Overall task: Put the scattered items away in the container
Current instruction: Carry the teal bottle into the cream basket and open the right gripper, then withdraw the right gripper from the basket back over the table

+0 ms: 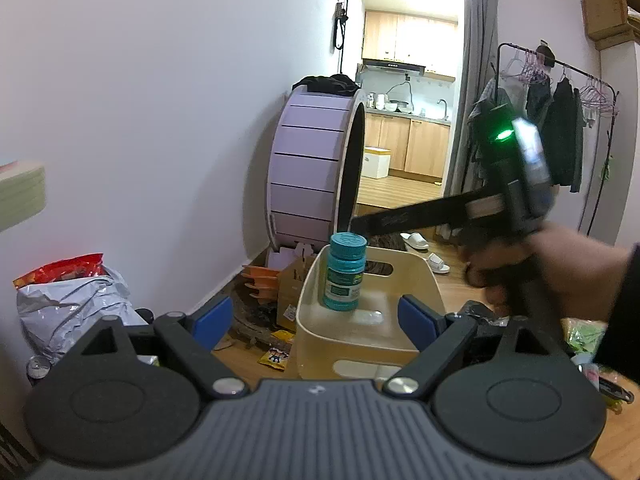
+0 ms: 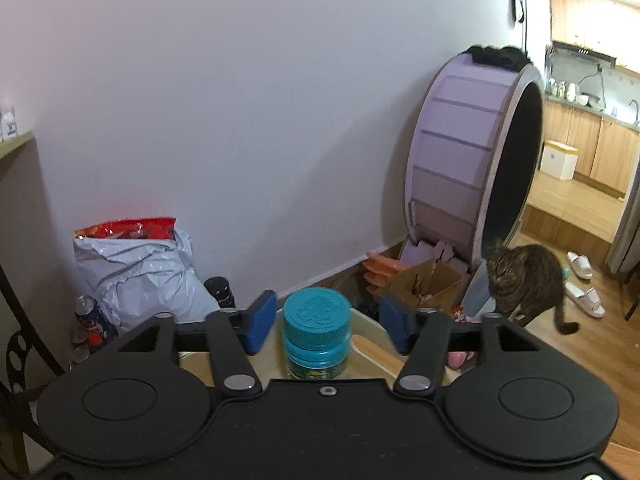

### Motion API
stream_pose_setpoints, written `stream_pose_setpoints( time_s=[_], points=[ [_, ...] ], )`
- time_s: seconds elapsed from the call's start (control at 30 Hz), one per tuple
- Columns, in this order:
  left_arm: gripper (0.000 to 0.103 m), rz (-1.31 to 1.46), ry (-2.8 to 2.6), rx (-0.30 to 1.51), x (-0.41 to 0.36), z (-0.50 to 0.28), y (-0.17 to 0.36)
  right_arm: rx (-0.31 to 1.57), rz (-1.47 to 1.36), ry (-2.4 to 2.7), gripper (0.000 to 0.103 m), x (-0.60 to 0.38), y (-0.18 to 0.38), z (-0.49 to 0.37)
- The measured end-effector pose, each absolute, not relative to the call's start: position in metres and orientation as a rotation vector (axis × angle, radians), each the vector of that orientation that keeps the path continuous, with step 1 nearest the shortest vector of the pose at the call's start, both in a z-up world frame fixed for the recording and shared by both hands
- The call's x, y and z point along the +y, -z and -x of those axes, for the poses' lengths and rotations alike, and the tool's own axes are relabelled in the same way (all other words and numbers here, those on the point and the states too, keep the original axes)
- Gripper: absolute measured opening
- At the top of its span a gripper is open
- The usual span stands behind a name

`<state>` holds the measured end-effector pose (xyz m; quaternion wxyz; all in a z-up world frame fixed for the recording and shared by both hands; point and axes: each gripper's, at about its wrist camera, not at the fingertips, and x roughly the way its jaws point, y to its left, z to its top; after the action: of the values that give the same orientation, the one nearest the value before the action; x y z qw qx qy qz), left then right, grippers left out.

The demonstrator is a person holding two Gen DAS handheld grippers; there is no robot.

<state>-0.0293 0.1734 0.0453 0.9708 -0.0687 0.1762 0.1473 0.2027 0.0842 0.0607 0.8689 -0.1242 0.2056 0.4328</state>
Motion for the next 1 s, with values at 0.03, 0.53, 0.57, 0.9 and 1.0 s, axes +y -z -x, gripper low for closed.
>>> stream_pose_setpoints(
  time_s=[0.03, 0.53, 0.57, 0.9, 1.0],
  points=[
    [0.089, 0.139, -0.294, 0.355, 0.173, 0.029, -0.045, 0.422, 0.255, -0.902, 0.062, 0.076, -0.066, -0.2],
    [0.089, 0.094, -0.014, 0.399, 0.106, 0.022, -0.038, 0.482, 0.22, -0.696, 0.081, -0.1, -0.081, -0.138],
    [0.089, 0.085, 0.02, 0.406, 0.101, 0.022, -0.036, 0.492, 0.225, -0.689, 0.084, -0.11, -0.078, -0.132],
    [0.09, 0.017, 0.179, 0.445, 0.06, 0.023, -0.024, 0.69, 0.118, -0.635, 0.09, -0.161, -0.037, -0.101],
    [0.09, 0.01, 0.182, 0.439, 0.057, 0.021, -0.023, 0.762, -0.008, -0.61, 0.09, -0.174, -0.024, -0.104]
  ],
)
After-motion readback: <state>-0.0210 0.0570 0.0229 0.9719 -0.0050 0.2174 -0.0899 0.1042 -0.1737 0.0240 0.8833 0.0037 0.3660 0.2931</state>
